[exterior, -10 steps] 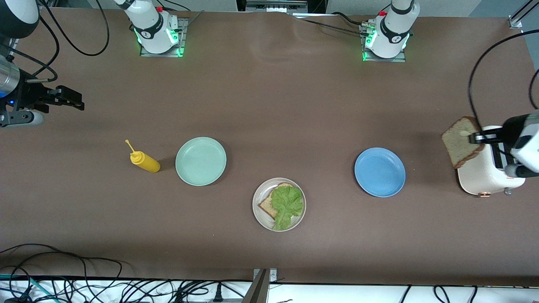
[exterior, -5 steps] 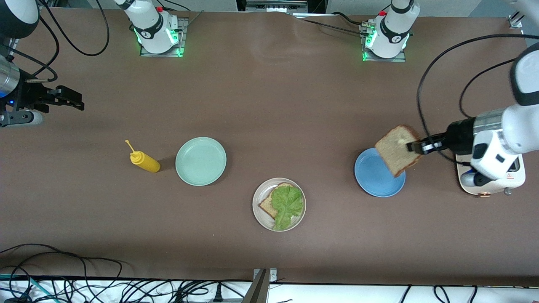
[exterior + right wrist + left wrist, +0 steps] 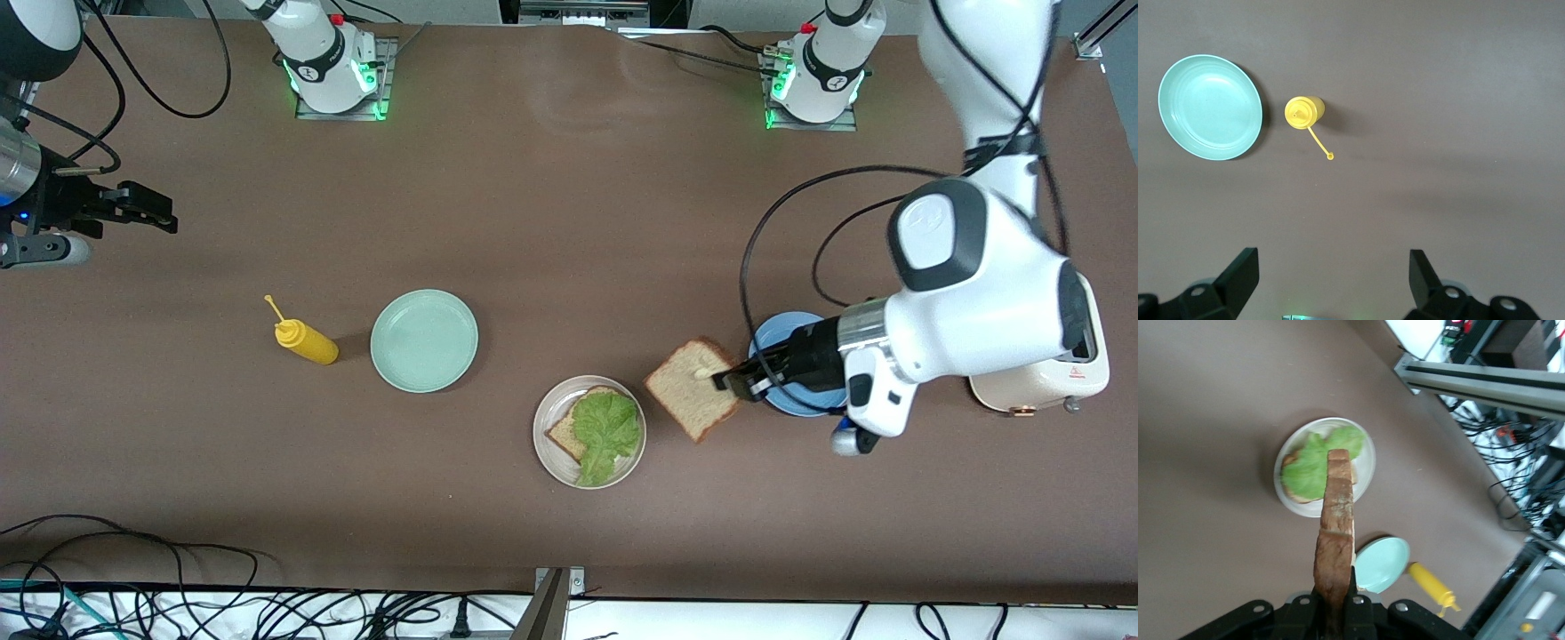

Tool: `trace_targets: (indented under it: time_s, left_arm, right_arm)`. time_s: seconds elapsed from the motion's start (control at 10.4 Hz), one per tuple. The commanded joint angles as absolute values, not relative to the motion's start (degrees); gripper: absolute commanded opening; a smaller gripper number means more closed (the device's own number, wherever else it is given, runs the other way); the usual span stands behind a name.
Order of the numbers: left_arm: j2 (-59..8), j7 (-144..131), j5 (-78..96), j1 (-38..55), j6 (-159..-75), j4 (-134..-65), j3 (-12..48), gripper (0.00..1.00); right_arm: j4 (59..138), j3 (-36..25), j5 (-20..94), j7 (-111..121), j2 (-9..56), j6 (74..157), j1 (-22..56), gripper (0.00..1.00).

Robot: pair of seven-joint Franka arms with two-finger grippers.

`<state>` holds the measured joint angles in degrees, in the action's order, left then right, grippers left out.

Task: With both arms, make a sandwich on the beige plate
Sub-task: 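Lower the bread slice onto the lettuce with the left gripper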

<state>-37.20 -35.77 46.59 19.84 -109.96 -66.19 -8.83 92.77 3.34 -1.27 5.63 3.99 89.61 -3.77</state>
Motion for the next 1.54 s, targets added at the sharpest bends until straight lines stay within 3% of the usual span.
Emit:
trace_targets:
  time_s: [0.0,0.19,0.67,1.06,1.25,1.44]
  left_arm:
    - [-41.2,-35.3,51.1,22.7,-118.1,-64.9,-9.0,0.00]
    - [-44.5,-33.0,51.2,22.9,-124.0,-65.6,-5.0,0.00]
    - [-51.5,-30.8,51.2,28.0,-138.0,-65.7,-4.3,0.00]
    - [-52.9,-30.6,51.2,29.0,-139.6,-65.7,-4.0,0.00]
    - [-53.3,-30.6,51.1,29.0,-139.6,-65.7,-4.0,0.38]
    - [-53.2,-30.6,50.8,28.9,-139.6,-65.7,-4.0,0.67]
  right_arm:
    - [91.9,3.2,-1.9,4.9,4.1,88.5,-3.6,1.00]
    - [91.9,3.2,-1.9,4.8,4.1,88.5,-3.7,1.00]
    - [91.9,3.0,-1.8,4.9,4.4,88.5,-3.8,1.00]
    - [91.9,3.0,-1.8,4.9,4.4,88.5,-3.8,1.00]
    - [91.9,3.0,-1.8,4.9,4.4,88.5,-3.8,1.00]
    - [92.0,3.0,-1.8,4.9,4.4,88.5,-3.8,1.00]
